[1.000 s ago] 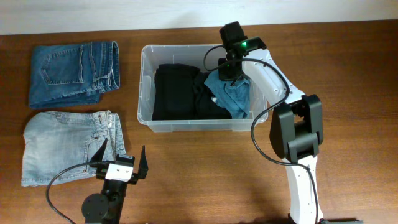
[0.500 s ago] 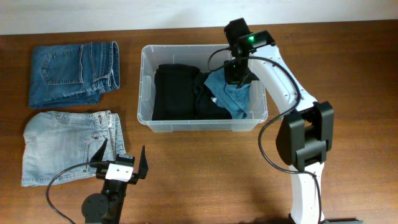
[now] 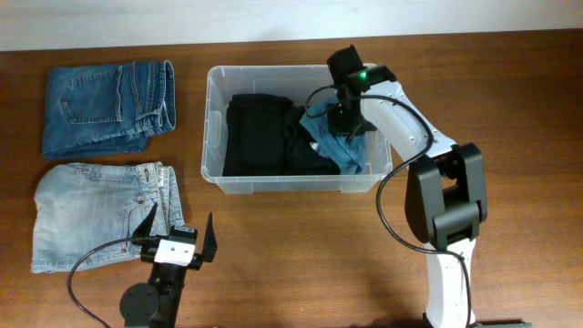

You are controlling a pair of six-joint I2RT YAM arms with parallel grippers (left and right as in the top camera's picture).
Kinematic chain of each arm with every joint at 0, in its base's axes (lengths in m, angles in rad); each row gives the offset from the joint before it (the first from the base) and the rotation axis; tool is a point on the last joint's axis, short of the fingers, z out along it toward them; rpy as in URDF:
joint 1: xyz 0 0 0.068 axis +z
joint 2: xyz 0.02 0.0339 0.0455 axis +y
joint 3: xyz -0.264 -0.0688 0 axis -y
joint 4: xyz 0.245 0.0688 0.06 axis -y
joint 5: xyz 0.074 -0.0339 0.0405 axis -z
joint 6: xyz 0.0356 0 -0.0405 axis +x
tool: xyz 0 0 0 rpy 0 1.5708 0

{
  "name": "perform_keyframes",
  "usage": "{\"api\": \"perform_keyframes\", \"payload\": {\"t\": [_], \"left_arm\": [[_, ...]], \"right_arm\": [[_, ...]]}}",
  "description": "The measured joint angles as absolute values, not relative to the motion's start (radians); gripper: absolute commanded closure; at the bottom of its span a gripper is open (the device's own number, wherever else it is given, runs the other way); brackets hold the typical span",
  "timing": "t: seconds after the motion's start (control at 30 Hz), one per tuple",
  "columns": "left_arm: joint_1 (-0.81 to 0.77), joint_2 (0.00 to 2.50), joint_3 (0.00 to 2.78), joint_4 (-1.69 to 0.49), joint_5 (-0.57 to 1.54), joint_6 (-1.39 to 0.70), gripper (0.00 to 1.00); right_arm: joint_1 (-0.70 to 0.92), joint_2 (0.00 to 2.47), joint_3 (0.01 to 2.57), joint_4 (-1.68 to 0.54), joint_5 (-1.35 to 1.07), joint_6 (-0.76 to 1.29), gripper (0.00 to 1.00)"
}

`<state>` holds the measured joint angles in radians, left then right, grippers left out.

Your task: Pack container

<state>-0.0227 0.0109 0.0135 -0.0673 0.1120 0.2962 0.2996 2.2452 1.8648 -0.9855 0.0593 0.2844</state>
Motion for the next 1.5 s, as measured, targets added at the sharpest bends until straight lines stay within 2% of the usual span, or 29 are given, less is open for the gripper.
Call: {"api": "perform_keyframes", "payload": {"t": [0.3,0.43,0.47,0.57,0.67,0.73,0.8,0.87,1.0,1.13,1.33,1.5], "left_arm": [[-0.023,0.011,0.014,-0.068,0.112,0.296,0.01],[-0.023,0.011,0.014,-0.067,0.112,0.296,0.00],[-0.023,0.011,0.014,-0.068,0.112,0.296,0.01],[-0.023,0.011,0.014,-0.067,0.112,0.296,0.00],[-0.023,0.011,0.014,-0.067,0.112,0.296,0.00],[-0.023,0.011,0.014,-0.067,0.112,0.296,0.01],[-0.023,0.011,0.014,-0.067,0.112,0.296,0.01],[-0.023,0.011,0.014,-0.067,0.112,0.296,0.01],[-0.023,0.011,0.014,-0.067,0.112,0.296,0.01],[-0.023,0.011,0.014,-0.068,0.112,0.296,0.01],[-0.023,0.011,0.014,-0.068,0.112,0.296,0.01],[-0.023,0.011,0.014,-0.068,0.112,0.296,0.01]], "right_arm": [[0.300,2.224,1.856,-1.048,0.059,0.287,0.89],[0.300,2.143,1.857,-1.087,0.059,0.290,0.80],[0.300,2.112,1.858,-1.095,0.059,0.290,0.76],[0.300,1.995,1.869,-1.107,0.059,0.295,0.49],[0.300,1.871,1.885,-1.127,0.060,0.291,0.32],[0.298,1.799,1.892,-1.151,0.061,0.288,0.15],[0.293,1.740,1.894,-1.187,0.074,0.294,0.10],[0.280,1.703,1.895,-1.228,0.095,0.310,0.01],[0.199,1.666,1.895,-1.319,0.143,0.335,0.01],[0.040,1.663,1.894,-1.409,0.176,0.370,0.01],[-0.203,1.663,1.881,-1.455,0.188,0.403,0.01],[-0.330,1.663,1.846,-1.460,0.187,0.415,0.01]]}}
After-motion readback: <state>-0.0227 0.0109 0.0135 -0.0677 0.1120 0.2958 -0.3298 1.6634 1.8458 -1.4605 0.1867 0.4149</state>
